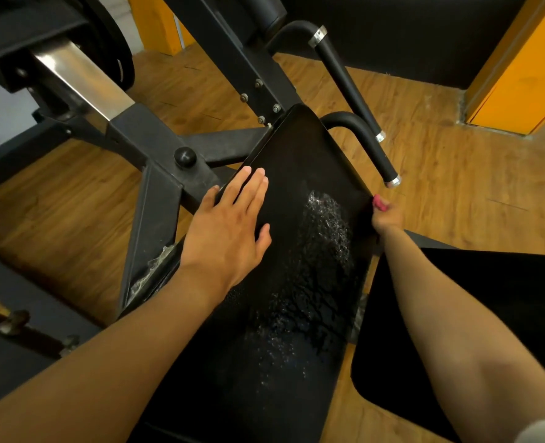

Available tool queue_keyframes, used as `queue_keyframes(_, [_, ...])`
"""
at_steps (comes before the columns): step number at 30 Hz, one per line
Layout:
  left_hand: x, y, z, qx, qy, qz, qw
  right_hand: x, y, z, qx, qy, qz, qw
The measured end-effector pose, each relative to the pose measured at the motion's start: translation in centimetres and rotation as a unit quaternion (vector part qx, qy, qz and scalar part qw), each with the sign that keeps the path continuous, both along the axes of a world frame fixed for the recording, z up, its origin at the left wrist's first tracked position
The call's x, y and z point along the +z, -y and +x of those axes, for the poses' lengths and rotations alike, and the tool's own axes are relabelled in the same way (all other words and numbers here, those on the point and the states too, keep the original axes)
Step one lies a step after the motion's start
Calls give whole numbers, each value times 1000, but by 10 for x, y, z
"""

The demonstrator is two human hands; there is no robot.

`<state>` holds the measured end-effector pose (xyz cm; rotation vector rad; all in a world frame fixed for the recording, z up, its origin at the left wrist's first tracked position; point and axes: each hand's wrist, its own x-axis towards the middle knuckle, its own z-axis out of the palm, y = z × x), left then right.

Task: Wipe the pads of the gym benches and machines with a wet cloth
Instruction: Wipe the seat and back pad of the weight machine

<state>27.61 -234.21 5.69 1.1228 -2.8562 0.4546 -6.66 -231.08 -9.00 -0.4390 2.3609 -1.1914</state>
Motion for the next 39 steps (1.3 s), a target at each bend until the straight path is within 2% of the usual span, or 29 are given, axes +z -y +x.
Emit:
queue_keyframes(3, [-1, 0, 0, 0, 5, -1, 1000, 6, -13, 28, 3, -55, 64, 996])
queue_keyframes(5, [0, -1, 0, 2, 11, 0, 1000, 19, -29, 54, 47, -98, 95, 989])
queue_keyframes(7, [1, -2, 0, 4, 14, 0, 1000, 22, -48, 77, 95, -106, 113, 983])
queue_keyframes(10, [3, -3, 0, 5, 15, -4, 1000, 20, -77, 109, 111, -116, 147, 976])
queue_keyframes(16, [6, -4, 2, 0, 17, -11, 1000, 20, -128, 182, 143, -145, 107, 973])
queue_keyframes(23, [3, -21, 20, -18, 69, -39, 997, 41, -78, 124, 97, -76, 94, 988])
queue_keyframes(27, [9, -41, 54, -52, 109, -45, 992, 24, -118, 170, 111, -78, 81, 987])
queue_keyframes(31, [14, -69, 84, -81, 146, -40, 985, 0, -203, 255, 213, -127, 62, 967])
queue_keyframes(34, [13, -79, 101, -93, 151, -45, 983, -17, -262, 310, 277, -183, -30, 943])
queue_keyframes(36, [13, -81, 106, -97, 148, -51, 983, -27, -285, 316, 333, -189, -71, 921])
queue_keyframes(39, [10, -82, 104, -96, 141, -56, 984, -45, -318, 311, 428, -222, -116, 868])
